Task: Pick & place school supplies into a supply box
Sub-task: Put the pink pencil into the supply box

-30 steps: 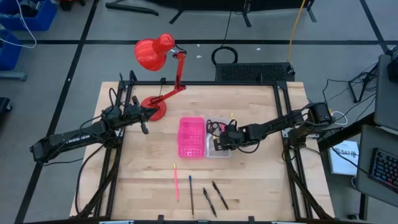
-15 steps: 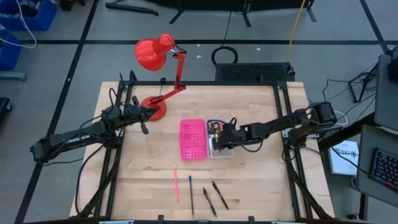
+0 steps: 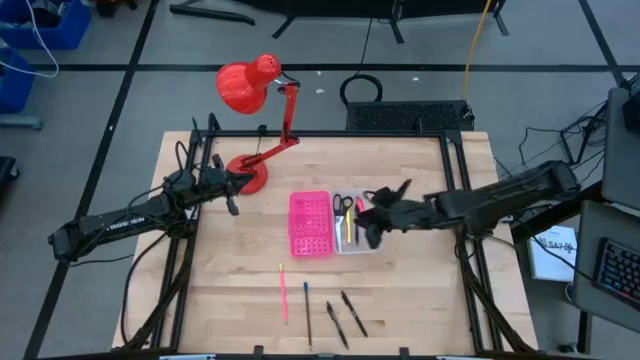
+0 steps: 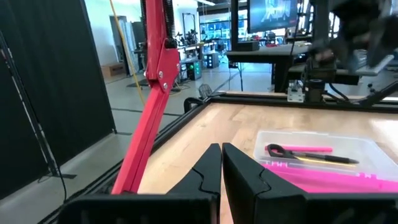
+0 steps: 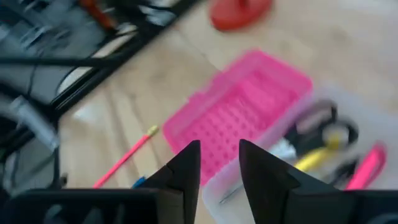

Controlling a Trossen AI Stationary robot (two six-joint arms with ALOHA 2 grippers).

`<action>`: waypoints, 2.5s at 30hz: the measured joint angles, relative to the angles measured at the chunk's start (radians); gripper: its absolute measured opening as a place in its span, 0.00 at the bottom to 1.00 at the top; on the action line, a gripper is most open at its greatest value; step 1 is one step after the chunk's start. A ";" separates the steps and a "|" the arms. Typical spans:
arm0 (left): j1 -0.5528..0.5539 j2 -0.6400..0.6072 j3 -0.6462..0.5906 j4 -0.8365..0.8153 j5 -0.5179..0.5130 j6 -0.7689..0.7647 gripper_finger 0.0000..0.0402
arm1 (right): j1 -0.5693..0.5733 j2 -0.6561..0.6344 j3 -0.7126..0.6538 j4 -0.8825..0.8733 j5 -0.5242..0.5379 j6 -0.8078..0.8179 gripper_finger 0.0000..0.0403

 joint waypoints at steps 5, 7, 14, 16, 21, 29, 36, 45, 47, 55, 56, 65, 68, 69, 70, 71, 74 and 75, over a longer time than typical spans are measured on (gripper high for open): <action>0.000 0.000 0.000 0.000 0.000 0.048 0.06 | 0.027 -0.150 -0.003 -0.010 -0.056 -0.326 0.16; 0.000 0.000 0.000 0.000 0.000 0.095 0.06 | 0.036 -0.199 -0.003 -0.008 -0.059 -0.485 0.11; 0.000 0.000 0.000 0.000 0.009 0.139 0.06 | 0.043 -0.356 -0.153 0.161 -0.138 -0.928 0.02; 0.000 0.000 0.000 0.000 0.009 0.140 0.06 | 0.030 -0.403 -0.223 0.233 -0.177 -0.957 0.01; 0.000 0.002 0.000 0.000 0.009 0.155 0.06 | -0.018 -0.530 -0.393 0.300 -0.191 -0.899 0.00; 0.000 0.005 0.000 -0.019 -0.027 -0.063 0.06 | -0.052 -0.648 -0.653 0.633 -0.222 -0.906 0.00; 0.000 0.005 0.000 -0.250 -0.166 -0.234 0.06 | -0.083 -0.684 -0.804 0.778 -0.241 -0.930 0.00; -0.135 0.009 0.040 -0.409 -0.023 -0.443 0.06 | -0.089 -0.688 -0.840 0.749 -0.243 -0.909 0.00; -0.222 0.026 0.094 -0.471 -0.106 -0.465 0.05 | -0.089 -0.688 -0.841 0.732 -0.243 -0.895 0.00; -0.622 0.345 0.498 -0.701 -0.557 -0.643 0.02 | -0.089 -0.688 -0.843 0.698 -0.244 -0.886 0.00; -0.662 0.406 0.559 -0.738 -0.613 -0.662 0.01 | -0.089 -0.689 -0.843 0.700 -0.244 -0.893 0.00; -0.815 0.950 1.074 -1.461 -0.485 -1.276 0.01 | -0.088 -0.692 -0.844 0.766 -0.244 -0.921 0.00; -0.854 1.098 1.139 -1.597 -0.327 -1.466 0.01 | -0.088 -0.692 -0.844 0.766 -0.244 -0.948 0.00; -0.866 1.140 1.150 -1.601 -0.295 -1.500 0.01 | -0.088 -0.692 -0.844 0.767 -0.244 -0.955 0.00; -0.877 1.180 1.159 -1.593 -0.270 -1.511 0.01 | -0.088 -0.692 -0.844 0.768 -0.244 -0.961 0.00; -0.889 1.218 1.167 -1.572 -0.254 -1.511 0.01 | -0.088 -0.692 -0.844 0.769 -0.244 -0.964 0.00; -0.915 1.304 1.191 -1.495 -0.276 -1.505 0.01 | -0.088 -0.692 -0.845 0.773 -0.244 -0.969 0.00; -0.920 1.325 1.197 -1.470 -0.296 -1.512 0.03 | -0.088 -0.692 -0.845 0.773 -0.244 -0.969 0.00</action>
